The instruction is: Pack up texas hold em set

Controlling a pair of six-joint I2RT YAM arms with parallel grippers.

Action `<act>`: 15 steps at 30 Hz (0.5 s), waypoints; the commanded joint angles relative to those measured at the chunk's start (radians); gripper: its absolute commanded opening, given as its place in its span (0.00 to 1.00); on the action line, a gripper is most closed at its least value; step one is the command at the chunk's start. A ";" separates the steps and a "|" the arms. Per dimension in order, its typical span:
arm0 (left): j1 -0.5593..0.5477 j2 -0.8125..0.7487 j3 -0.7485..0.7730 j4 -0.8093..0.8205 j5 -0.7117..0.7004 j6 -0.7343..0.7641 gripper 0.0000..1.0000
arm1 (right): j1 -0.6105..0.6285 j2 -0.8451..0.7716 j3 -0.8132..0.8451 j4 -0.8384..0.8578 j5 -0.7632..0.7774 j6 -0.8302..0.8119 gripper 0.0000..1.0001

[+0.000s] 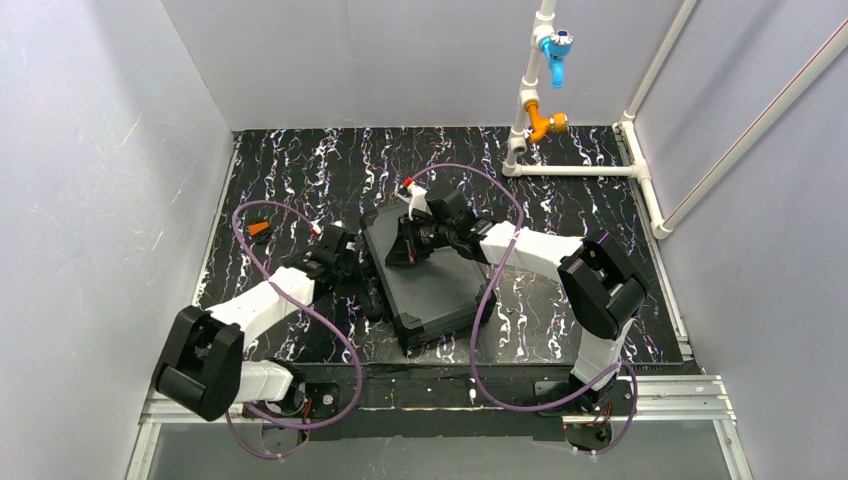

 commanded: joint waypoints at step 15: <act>0.000 -0.337 0.113 -0.271 -0.080 0.103 0.19 | 0.013 -0.083 0.082 -0.490 0.221 -0.128 0.17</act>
